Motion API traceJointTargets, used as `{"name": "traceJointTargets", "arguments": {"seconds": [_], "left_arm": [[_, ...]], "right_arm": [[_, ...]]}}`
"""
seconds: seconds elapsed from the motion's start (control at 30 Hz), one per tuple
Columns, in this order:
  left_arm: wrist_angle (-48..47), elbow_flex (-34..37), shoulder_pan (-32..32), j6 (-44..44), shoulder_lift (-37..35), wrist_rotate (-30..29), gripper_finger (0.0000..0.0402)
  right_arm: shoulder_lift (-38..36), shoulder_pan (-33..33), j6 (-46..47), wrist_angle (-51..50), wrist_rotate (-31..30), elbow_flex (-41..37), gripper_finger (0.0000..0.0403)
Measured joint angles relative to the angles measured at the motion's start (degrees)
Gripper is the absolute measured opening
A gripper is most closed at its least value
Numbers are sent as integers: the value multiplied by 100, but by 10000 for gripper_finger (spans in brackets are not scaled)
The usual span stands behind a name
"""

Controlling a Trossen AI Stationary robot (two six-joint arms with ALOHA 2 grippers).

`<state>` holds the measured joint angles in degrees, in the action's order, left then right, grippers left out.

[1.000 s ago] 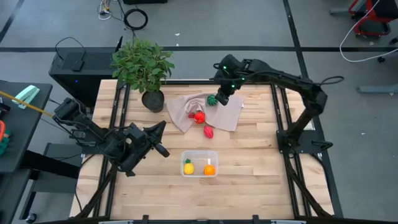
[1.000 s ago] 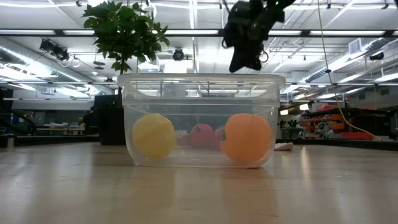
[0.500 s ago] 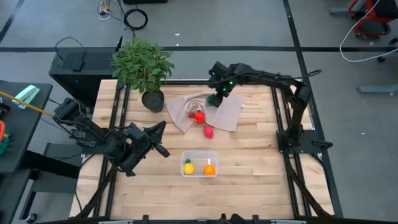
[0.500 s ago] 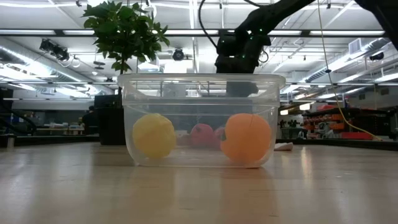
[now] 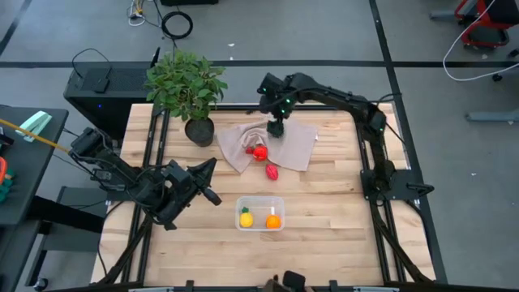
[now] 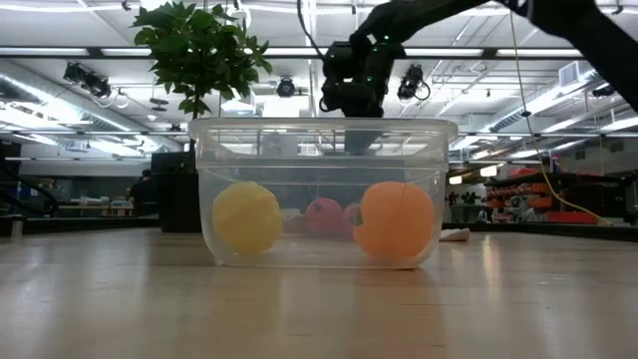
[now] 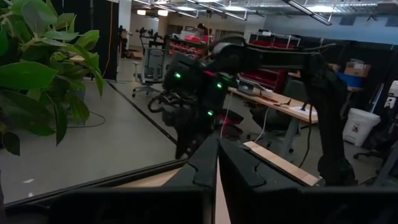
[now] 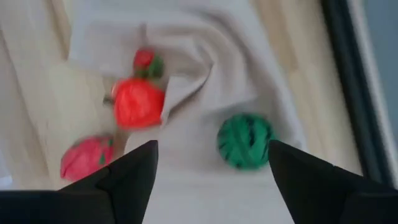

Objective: Pick and placing Produce into tupperware
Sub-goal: Put the watermelon into the transparent bin

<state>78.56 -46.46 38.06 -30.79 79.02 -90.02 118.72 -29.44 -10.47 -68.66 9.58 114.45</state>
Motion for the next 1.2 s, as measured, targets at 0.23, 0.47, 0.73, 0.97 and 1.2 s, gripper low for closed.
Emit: {"name": "traceJointTargets", "arguments": {"seconds": [0.23, 0.47, 0.73, 0.97, 1.2], "left_arm": [[-4, 0, 0, 2, 0, 0, 9], [-124, 0, 0, 2, 4, 0, 19], [-148, 0, 0, 7, 4, 0, 23], [-148, 0, 0, 11, 4, 0, 8], [-148, 0, 0, 13, 4, 0, 25]], "right_arm": [[386, -128, -49, -350, -38, 642, 293], [804, -105, -355, -933, -492, 605, 303], [920, 108, -1114, -794, -1031, 599, 320], [911, 161, -1402, -738, -1148, 599, 338], [911, 94, -1389, -684, -1166, 553, 348]]}}
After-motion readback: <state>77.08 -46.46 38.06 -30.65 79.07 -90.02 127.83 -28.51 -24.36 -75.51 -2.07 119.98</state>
